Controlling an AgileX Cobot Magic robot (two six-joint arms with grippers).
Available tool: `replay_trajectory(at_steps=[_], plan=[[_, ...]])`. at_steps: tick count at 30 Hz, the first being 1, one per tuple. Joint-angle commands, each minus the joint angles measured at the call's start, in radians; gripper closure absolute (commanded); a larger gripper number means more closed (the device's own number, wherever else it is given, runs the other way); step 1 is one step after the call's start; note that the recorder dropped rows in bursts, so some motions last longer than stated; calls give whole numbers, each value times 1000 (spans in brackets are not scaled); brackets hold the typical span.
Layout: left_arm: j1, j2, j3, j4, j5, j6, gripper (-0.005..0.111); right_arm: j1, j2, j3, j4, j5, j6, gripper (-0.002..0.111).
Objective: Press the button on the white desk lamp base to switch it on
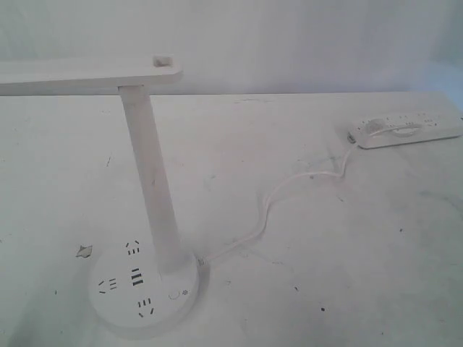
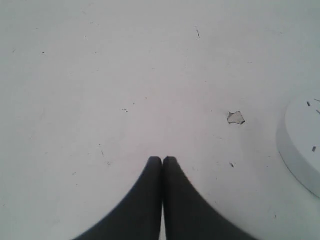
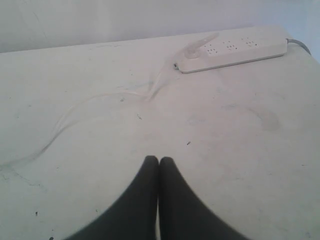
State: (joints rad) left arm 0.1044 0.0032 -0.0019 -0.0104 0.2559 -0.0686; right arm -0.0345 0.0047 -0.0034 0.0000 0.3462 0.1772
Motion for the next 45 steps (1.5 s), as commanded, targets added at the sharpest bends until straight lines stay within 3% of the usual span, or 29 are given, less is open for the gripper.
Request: replay_trajectory(at_steps=[1, 27, 35, 39, 45], plan=[[-8, -3, 2, -3, -1, -1, 107, 4, -5, 3, 0, -10, 4, 108], [-8, -3, 2, -3, -1, -1, 107, 4, -5, 3, 0, -20, 4, 108], [-8, -3, 2, -3, -1, -1, 107, 4, -5, 3, 0, -259, 4, 108], [-8, -3, 2, -3, -1, -1, 107, 4, -5, 3, 0, -280, 4, 108], [-8, -3, 2, -3, -1, -1, 107, 4, -5, 3, 0, -279, -156, 108]])
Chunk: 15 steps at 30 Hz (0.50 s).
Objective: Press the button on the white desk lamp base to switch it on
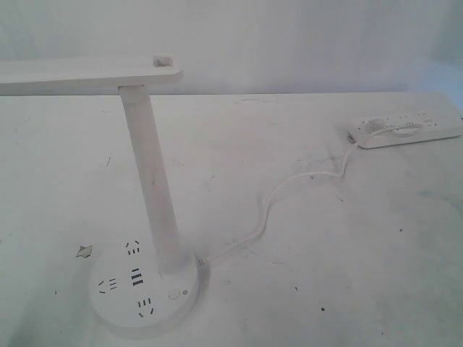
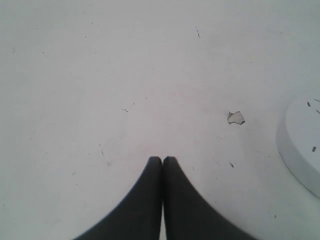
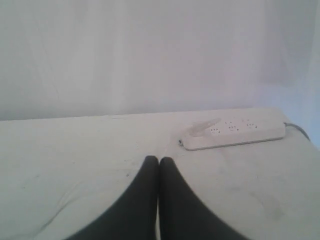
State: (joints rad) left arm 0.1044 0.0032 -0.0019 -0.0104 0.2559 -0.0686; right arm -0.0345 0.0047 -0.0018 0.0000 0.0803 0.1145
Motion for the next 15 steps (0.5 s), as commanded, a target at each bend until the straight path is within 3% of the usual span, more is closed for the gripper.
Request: replay_trajectory(at_steps=[1, 7, 15], plan=[[-8, -3, 2, -3, -1, -1, 107, 4, -5, 2, 0, -14, -93, 108], [-8, -3, 2, -3, -1, -1, 107, 4, -5, 2, 0, -26, -89, 108], [-8, -3, 2, -3, -1, -1, 107, 4, -5, 2, 0, -404, -83, 108]])
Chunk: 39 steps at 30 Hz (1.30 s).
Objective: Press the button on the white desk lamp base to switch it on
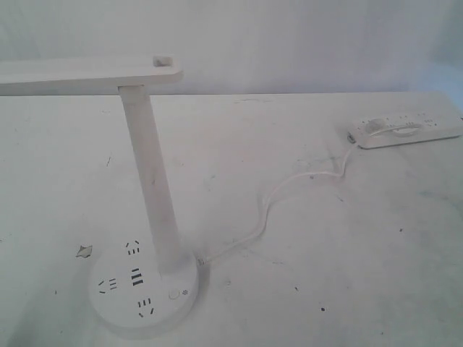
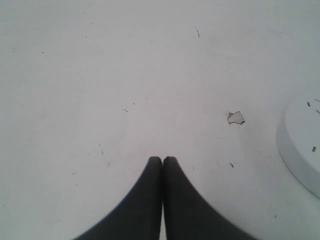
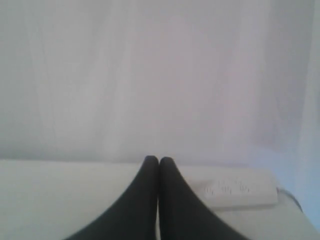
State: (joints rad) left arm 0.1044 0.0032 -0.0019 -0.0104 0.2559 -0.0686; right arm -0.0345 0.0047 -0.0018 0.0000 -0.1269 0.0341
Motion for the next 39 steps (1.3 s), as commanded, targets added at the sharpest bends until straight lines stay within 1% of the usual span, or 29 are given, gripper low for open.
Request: replay_trajectory(at_steps=[1, 7, 10, 12, 16, 17, 19, 20, 21, 22, 23, 24, 25, 28, 30, 33, 34, 35, 36, 37, 38, 39], plan=[[-8, -3, 2, -3, -1, -1, 107, 4, -5, 2, 0, -241, -2, 108], [-8, -3, 2, -3, -1, -1, 107, 4, -5, 2, 0, -463, -2, 108], [-8, -3, 2, -3, -1, -1, 107, 4, -5, 2, 96, -501, 6, 108], [-8, -3, 2, -3, -1, -1, 107, 4, -5, 2, 279, -518, -2, 108], [-8, -3, 2, -3, -1, -1, 107, 4, -5, -81, 713, -555, -15, 108], [-8, -3, 2, -3, -1, -1, 107, 4, -5, -124, 890, -568, -15, 108], [-8, -3, 2, -3, -1, -1, 107, 4, 22, -164, 972, -624, 8, 108], [-8, -3, 2, -3, -1, -1, 107, 4, 35, -174, 972, -644, 40, 108], [-8, -3, 2, -3, -1, -1, 107, 4, 63, -201, 972, -658, 125, 108], [-8, -3, 2, -3, -1, -1, 107, 4, 76, -216, 972, -635, 148, 108], [-8, -3, 2, -3, -1, -1, 107, 4, 103, -255, 970, -518, 154, 108], [-8, -3, 2, -3, -1, -1, 107, 4, 117, -273, 970, -454, 152, 108], [-8, -3, 2, -3, -1, -1, 107, 4, 165, -317, 957, -305, 123, 108], [-8, -3, 2, -3, -1, -1, 107, 4, 325, -435, 932, -46, -42, 108], [-8, -3, 2, -3, -1, -1, 107, 4, 435, -499, 932, 37, -84, 108], [-8, -3, 2, -3, -1, -1, 107, 4, 503, -533, 959, 4, 5, 108], [-8, -3, 2, -3, -1, -1, 107, 4, 521, -552, 907, 41, -34, 108], [-8, -3, 2, -3, -1, -1, 107, 4, 551, -581, 857, 147, -135, 108], [-8, -3, 2, -3, -1, -1, 107, 4, 574, -599, 846, 215, -187, 108], [-8, -3, 2, -3, -1, -1, 107, 4, 624, -633, 834, 332, -269, 108], [-8, -3, 2, -3, -1, -1, 107, 4, 660, -655, 827, 397, -292, 108], [-8, -3, 2, -3, -1, -1, 107, 4, 737, -700, 781, 515, -299, 108]])
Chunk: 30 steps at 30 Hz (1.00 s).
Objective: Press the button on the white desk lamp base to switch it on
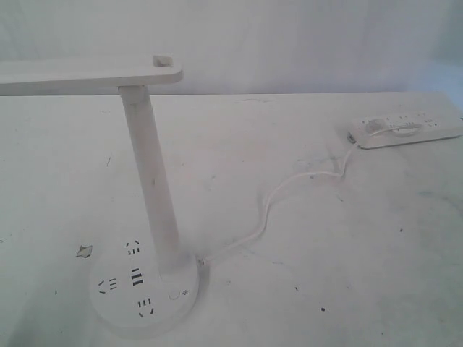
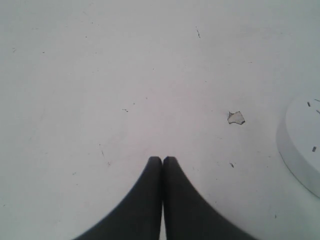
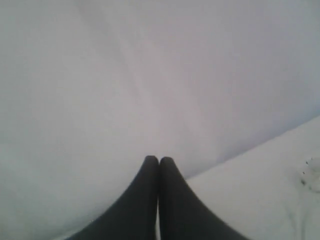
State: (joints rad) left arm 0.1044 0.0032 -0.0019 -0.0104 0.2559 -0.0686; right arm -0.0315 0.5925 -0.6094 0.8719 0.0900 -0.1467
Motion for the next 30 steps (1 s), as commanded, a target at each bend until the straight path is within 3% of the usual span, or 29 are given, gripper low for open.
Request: replay_trajectory(at_steps=[1, 2, 4, 9, 12, 17, 24, 30], plan=[[-8, -3, 2, -3, -1, -1, 107, 1, 196, -121, -126, 372, -118, 108], [-8, -3, 2, -3, -1, -1, 107, 1, 295, -180, -190, 529, -105, 108], [-8, -3, 2, -3, -1, -1, 107, 1, 391, -233, -262, 671, -64, 108], [-8, -3, 2, -3, -1, -1, 107, 1, 550, -298, -320, 887, -64, 108], [-8, -3, 2, -3, -1, -1, 107, 33, 581, -298, -330, 893, -67, 108], [-8, -3, 2, -3, -1, -1, 107, 170, 586, -300, -345, 850, -52, 108], [-8, -3, 2, -3, -1, -1, 107, 396, 586, -352, -645, 872, 233, 108], [-8, -3, 2, -3, -1, -1, 107, 528, 602, -397, -643, 845, 304, 108]])
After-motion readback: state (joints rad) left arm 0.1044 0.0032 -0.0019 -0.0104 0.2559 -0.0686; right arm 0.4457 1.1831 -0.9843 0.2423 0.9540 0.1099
